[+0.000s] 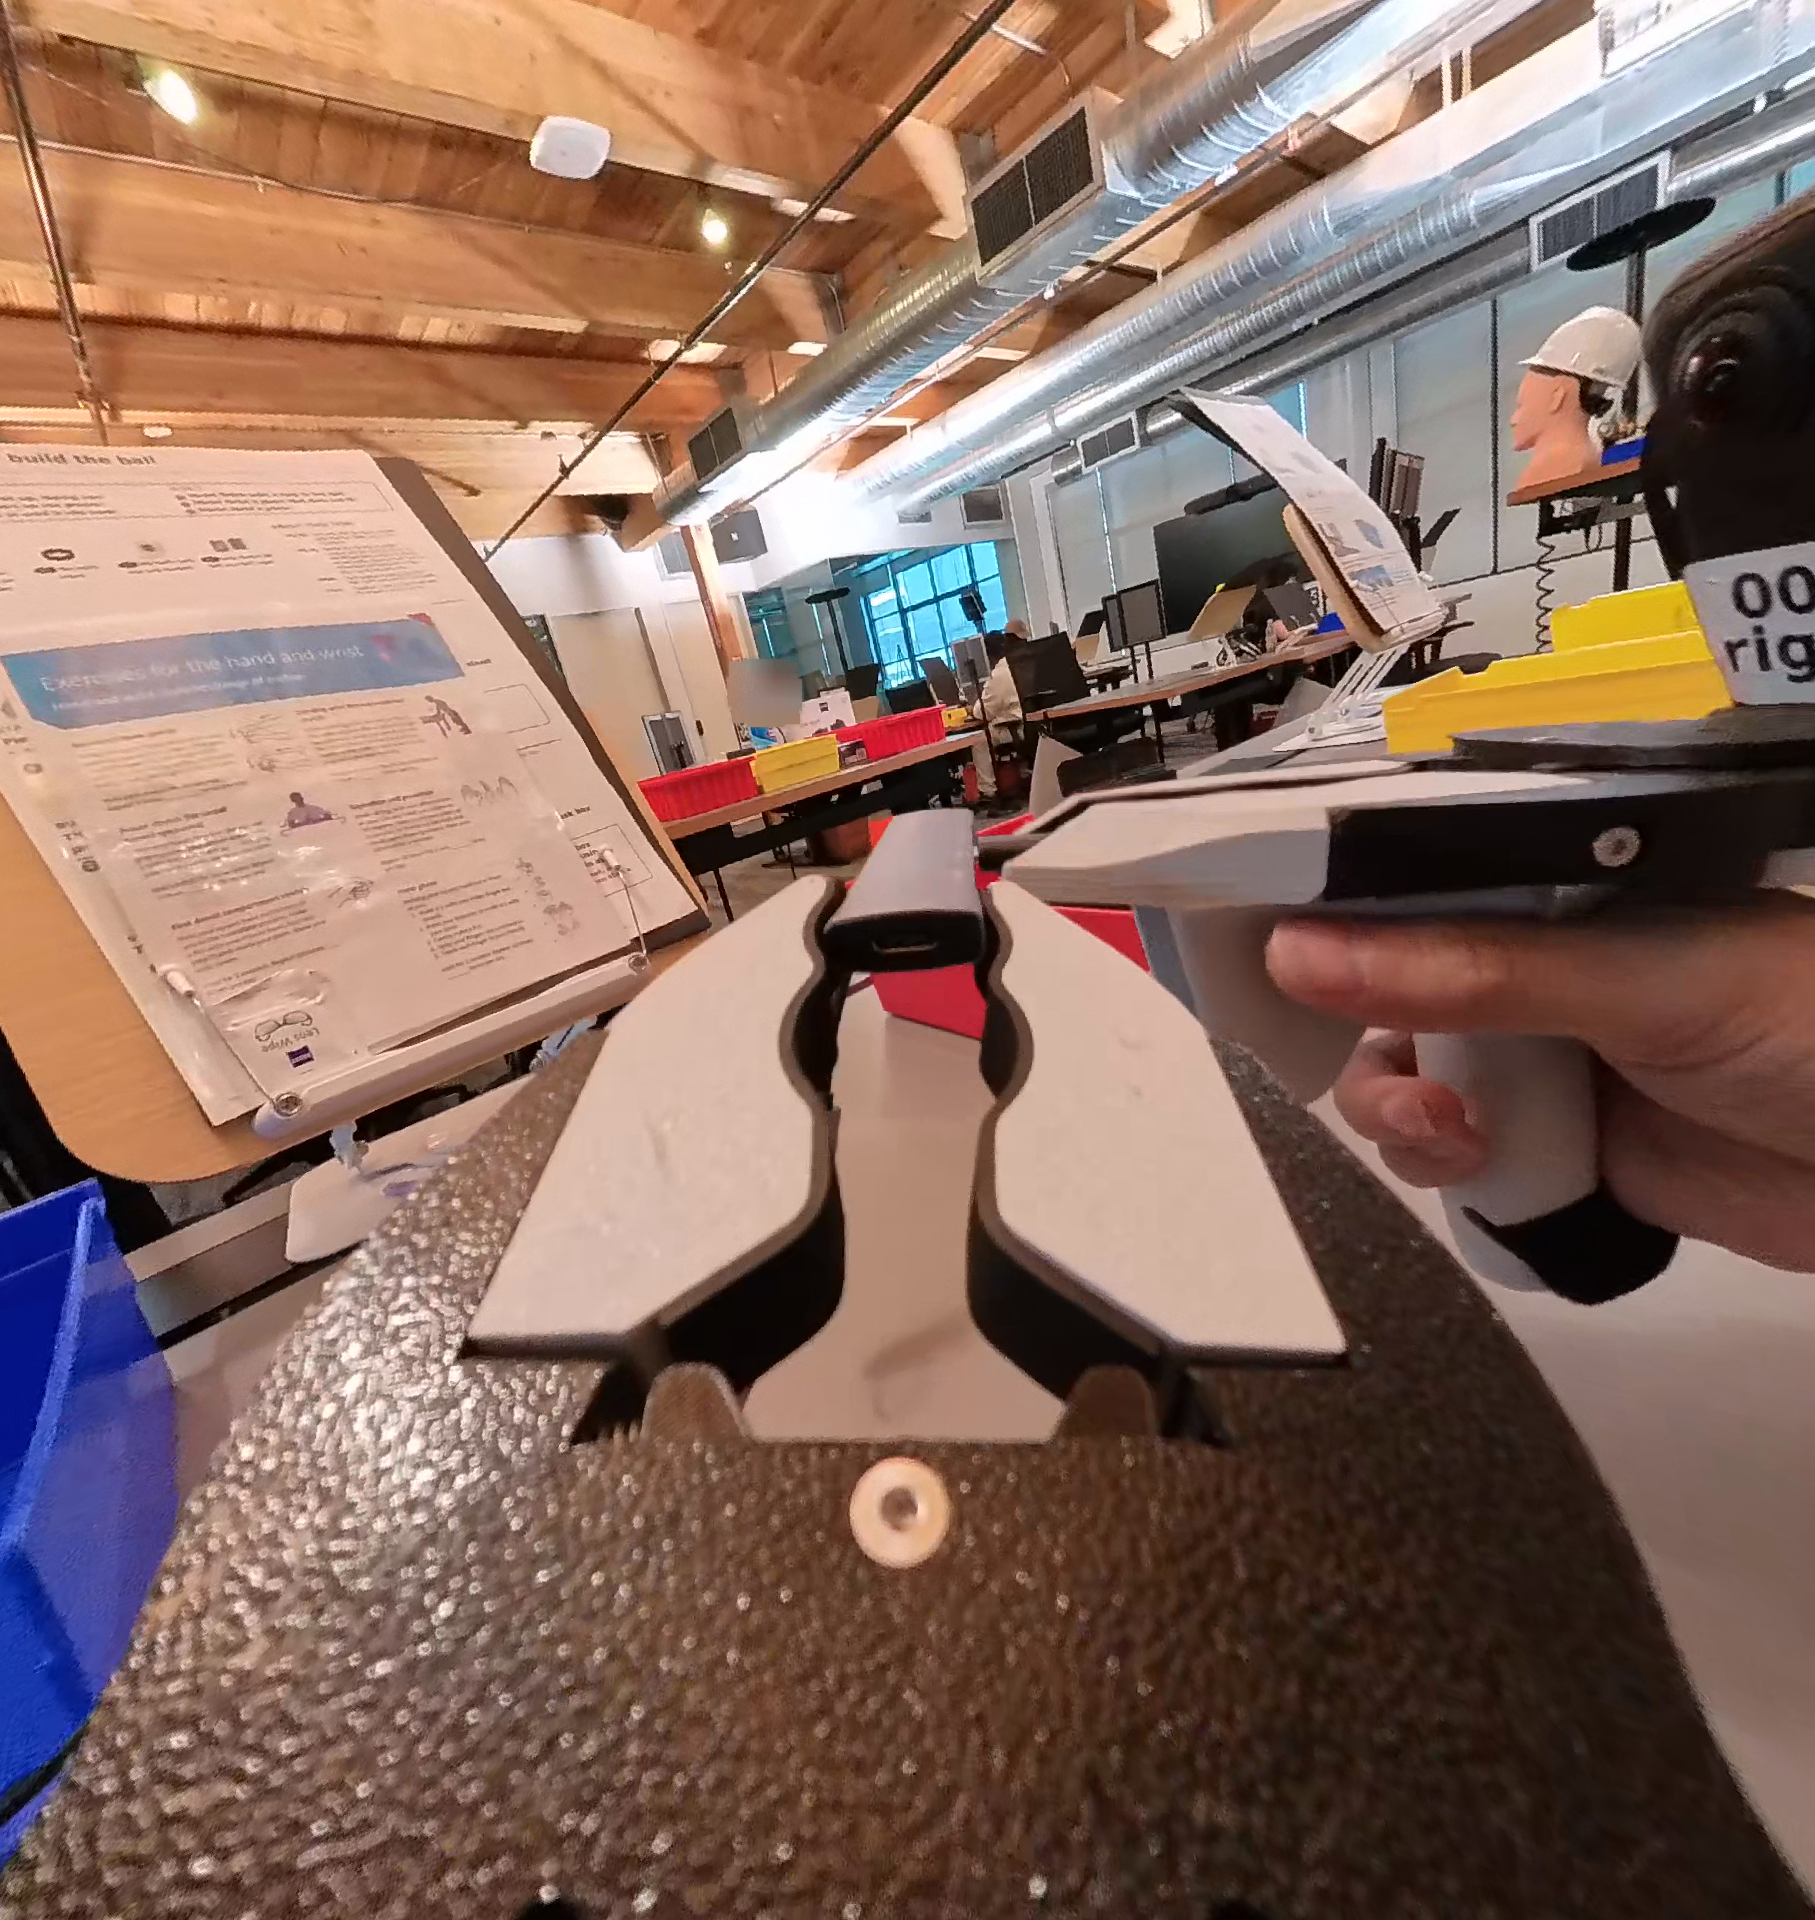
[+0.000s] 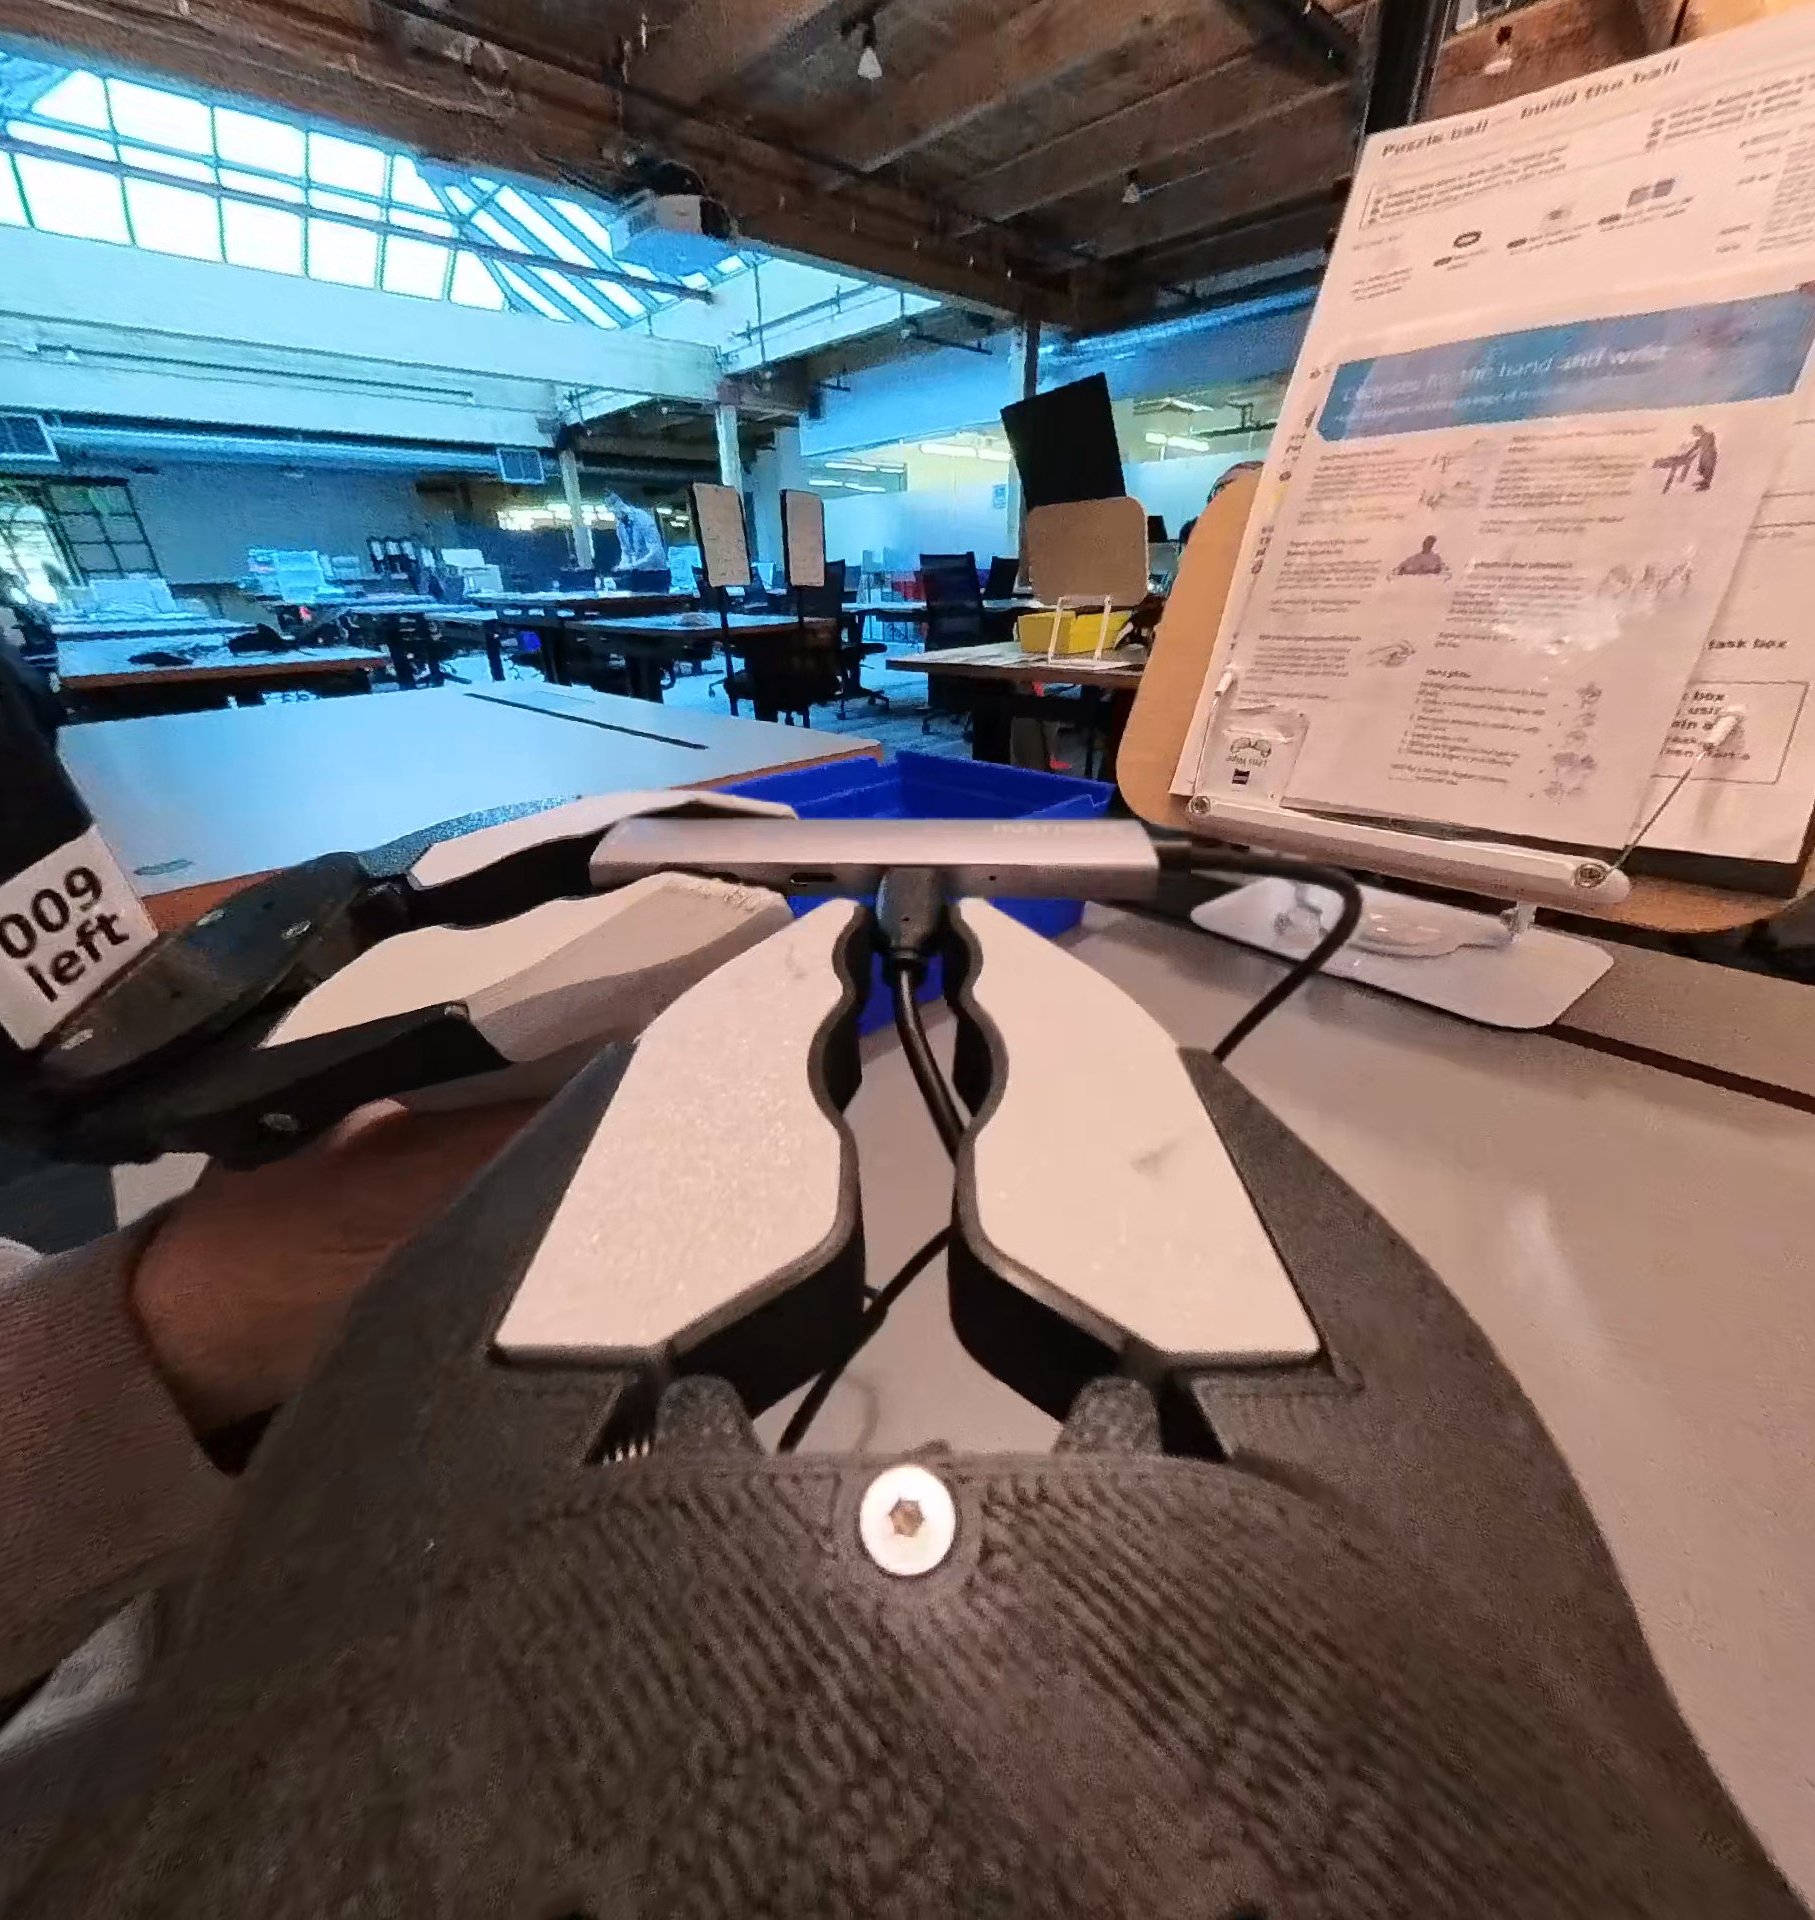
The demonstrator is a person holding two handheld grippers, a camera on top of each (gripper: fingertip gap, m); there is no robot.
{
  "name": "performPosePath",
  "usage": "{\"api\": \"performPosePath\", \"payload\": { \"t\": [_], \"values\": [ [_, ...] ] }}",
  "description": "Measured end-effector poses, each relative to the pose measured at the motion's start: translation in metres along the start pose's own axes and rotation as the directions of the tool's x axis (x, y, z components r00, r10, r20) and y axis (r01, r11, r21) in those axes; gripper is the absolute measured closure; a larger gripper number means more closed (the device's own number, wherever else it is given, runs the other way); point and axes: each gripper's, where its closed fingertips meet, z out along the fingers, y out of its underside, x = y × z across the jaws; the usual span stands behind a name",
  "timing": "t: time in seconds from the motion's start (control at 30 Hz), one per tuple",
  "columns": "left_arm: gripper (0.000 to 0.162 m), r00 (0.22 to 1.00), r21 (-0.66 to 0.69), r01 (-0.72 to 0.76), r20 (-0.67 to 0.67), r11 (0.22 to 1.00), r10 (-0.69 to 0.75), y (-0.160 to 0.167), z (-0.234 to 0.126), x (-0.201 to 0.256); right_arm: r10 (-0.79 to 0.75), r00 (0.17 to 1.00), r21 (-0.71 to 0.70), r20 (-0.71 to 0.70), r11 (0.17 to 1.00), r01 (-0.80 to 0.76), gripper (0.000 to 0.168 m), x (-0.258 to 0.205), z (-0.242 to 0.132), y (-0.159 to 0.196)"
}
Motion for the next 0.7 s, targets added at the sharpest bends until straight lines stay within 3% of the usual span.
{"api": "performPosePath", "payload": {
  "t": [0.07,0.17,0.37,0.47,0.53,0.7],
  "values": [
    [0.138,1.0,-0.006,-0.009,0.002,1.0,0.009,0.0,0.0,0.0,0.036,0.999,0.049,-0.006,0.998,-0.036,0.144,0.0,-0.001,-0.007],
    [0.139,1.0,-0.003,-0.01,0.002,1.0,0.01,0.0,0.0,0.001,0.02,1.0,-0.034,-0.005,0.999,-0.02,0.153,0.002,0.002,0.004],
    [0.138,1.0,0.007,-0.017,0.004,1.0,0.017,-0.001,0.0,0.001,-0.01,0.999,0.036,-0.05,0.999,0.012,0.156,0.001,0.0,-0.003],
    [0.138,1.0,0.005,-0.03,0.006,1.0,0.03,-0.002,0.0,0.002,-0.005,0.997,0.057,-0.082,0.998,0.009,0.143,0.002,-0.001,-0.006],
    [0.138,1.0,0.007,-0.027,0.005,1.0,0.027,-0.002,0.0,0.002,0.006,0.999,0.055,-0.053,0.998,-0.003,0.156,0.0,-0.001,-0.006],
    [0.138,1.0,0.005,0.018,-0.01,1.0,-0.018,0.001,0.0,0.002,-0.012,0.999,0.03,-0.031,0.999,0.013,0.155,0.0,-0.002,-0.002]
  ]
}}
